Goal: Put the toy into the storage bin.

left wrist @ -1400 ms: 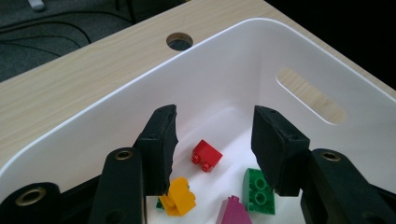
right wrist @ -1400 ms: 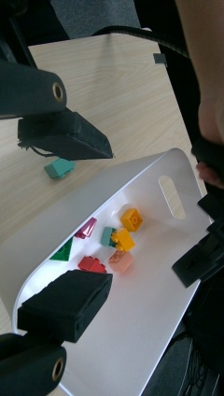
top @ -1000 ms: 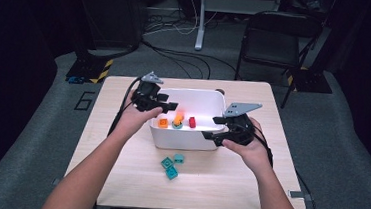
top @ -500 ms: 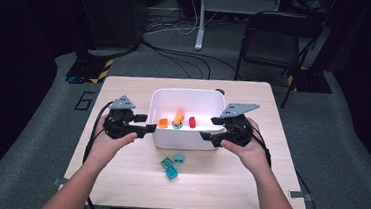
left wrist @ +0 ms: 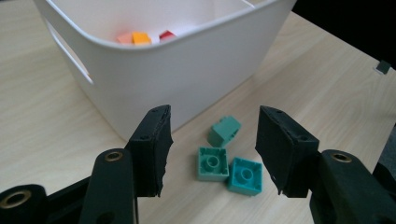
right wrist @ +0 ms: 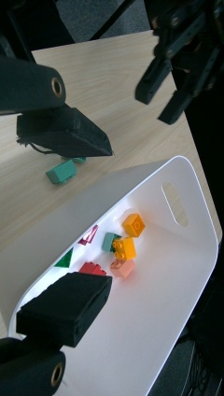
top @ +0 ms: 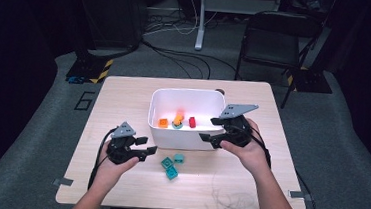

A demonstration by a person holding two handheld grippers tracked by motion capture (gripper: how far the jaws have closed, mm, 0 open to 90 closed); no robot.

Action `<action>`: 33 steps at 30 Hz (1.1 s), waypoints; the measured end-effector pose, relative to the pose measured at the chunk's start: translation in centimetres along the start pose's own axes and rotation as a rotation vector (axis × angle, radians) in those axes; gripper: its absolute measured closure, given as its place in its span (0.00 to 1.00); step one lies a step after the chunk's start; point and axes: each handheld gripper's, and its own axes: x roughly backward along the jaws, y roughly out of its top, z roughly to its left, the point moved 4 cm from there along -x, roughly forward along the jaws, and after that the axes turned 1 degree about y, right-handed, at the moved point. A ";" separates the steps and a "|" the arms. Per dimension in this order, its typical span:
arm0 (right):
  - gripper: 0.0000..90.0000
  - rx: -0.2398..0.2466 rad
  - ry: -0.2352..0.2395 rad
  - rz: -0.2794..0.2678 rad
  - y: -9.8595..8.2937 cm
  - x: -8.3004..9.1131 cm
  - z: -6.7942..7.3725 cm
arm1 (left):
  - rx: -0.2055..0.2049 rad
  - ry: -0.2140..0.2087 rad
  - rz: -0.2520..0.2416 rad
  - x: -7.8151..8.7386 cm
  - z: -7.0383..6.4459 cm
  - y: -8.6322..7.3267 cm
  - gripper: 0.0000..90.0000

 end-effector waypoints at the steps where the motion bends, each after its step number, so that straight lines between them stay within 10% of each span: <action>1: 0.34 0.006 0.002 -0.001 0.0 0.0 0.0 | -0.002 0.001 0.004 -0.4 -0.2 -0.5 0.51; 33: 0.34 -0.011 0.002 0.003 -0.3 -0.2 -0.5 | -0.030 -0.093 0.108 -7.5 -3.4 -6.0 0.56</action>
